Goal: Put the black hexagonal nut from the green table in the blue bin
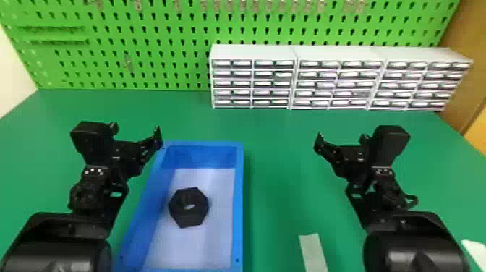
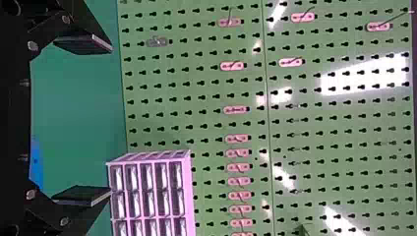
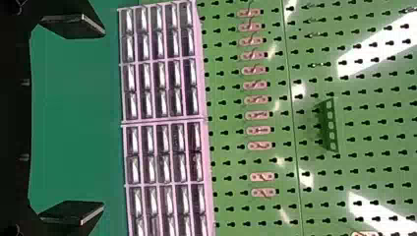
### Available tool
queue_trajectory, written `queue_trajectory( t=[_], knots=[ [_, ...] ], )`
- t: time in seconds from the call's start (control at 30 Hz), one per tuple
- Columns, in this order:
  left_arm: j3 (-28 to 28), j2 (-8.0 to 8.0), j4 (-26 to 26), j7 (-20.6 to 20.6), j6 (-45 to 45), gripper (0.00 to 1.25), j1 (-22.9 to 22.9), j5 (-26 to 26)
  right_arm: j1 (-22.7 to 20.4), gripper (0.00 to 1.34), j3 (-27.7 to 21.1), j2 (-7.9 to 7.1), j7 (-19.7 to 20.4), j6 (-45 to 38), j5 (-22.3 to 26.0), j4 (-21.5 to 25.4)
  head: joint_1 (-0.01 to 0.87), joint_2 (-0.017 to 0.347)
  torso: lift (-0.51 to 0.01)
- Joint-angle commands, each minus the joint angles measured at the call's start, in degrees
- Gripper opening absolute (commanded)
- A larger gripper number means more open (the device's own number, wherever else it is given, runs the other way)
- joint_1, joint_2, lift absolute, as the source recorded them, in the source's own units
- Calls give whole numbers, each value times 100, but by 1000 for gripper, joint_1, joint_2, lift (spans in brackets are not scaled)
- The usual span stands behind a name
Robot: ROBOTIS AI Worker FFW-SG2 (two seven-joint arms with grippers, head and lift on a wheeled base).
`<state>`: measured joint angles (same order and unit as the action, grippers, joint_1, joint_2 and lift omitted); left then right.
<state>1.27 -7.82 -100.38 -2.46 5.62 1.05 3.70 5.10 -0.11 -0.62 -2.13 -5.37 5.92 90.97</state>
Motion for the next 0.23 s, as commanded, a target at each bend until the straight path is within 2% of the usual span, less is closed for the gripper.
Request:
queue_trajectory(
  t=[0.0,0.2],
  knots=[
    [-4,0,-8,0,0,1000,1,-1,-1,1267,2,0,2,0,-3,0,686,52,-97],
    [5,0,-8,0,0,999,1,-1,-1,1266,11,0,-7,-8,-3,0,686,52,-97]
  ],
)
